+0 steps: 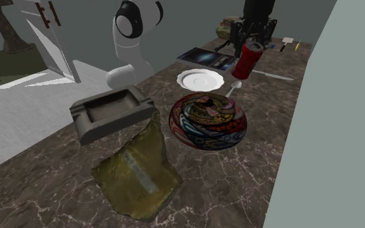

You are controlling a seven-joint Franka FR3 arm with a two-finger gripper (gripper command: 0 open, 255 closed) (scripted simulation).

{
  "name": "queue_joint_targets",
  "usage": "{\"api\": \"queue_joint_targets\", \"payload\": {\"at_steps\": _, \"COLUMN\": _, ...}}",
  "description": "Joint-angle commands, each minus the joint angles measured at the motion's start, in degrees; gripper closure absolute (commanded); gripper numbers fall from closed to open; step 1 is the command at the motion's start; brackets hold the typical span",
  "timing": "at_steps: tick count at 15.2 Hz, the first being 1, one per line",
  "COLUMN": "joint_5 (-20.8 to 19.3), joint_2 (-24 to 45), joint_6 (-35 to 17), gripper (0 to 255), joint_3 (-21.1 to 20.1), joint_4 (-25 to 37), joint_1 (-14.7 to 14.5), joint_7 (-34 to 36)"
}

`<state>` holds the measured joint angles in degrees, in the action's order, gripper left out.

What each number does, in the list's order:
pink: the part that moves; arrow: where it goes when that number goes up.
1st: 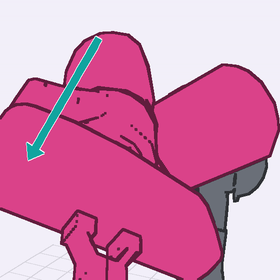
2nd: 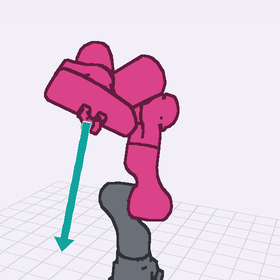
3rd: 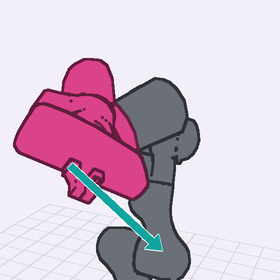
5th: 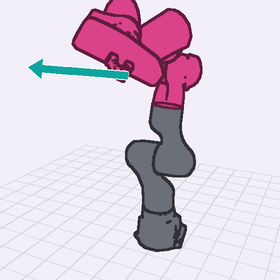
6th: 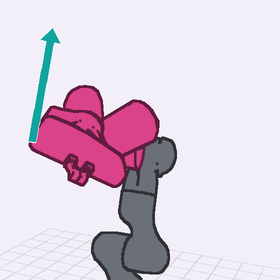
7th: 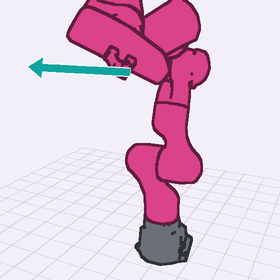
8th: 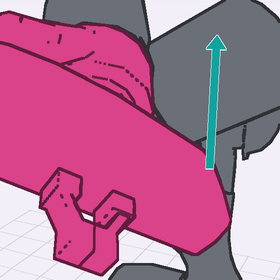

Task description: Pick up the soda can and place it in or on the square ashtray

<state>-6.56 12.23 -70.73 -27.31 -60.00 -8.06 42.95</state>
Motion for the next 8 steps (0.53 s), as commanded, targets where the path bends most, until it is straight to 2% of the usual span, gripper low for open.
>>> {"api": "queue_joint_targets", "payload": {"at_steps": 1, "joint_5": -1.14, "joint_2": 2.02, "joint_6": 2.87, "gripper": 255, "joint_3": -0.20, "joint_4": 4.70, "joint_1": -1.04, "joint_7": 0.35}}
{"api": "queue_joint_targets", "payload": {"at_steps": 3, "joint_5": -2.35, "joint_2": 4.10, "joint_6": 5.46, "gripper": 255, "joint_3": -0.34, "joint_4": 9.21, "joint_1": -2.26, "joint_7": 0.66}}
{"api": "queue_joint_targets", "payload": {"at_steps": 6, "joint_5": 2.31, "joint_2": -4.70, "joint_6": 1.98, "gripper": 255, "joint_3": 0.97, "joint_4": -2.20, "joint_1": 3.91, "joint_7": -3.88}}
{"api": "queue_joint_targets", "payload": {"at_steps": 8, "joint_5": 4.65, "joint_2": -9.46, "joint_6": 0.71, "gripper": 255, "joint_3": 2.57, "joint_4": -7.70, "joint_1": 6.67, "joint_7": -7.19}}
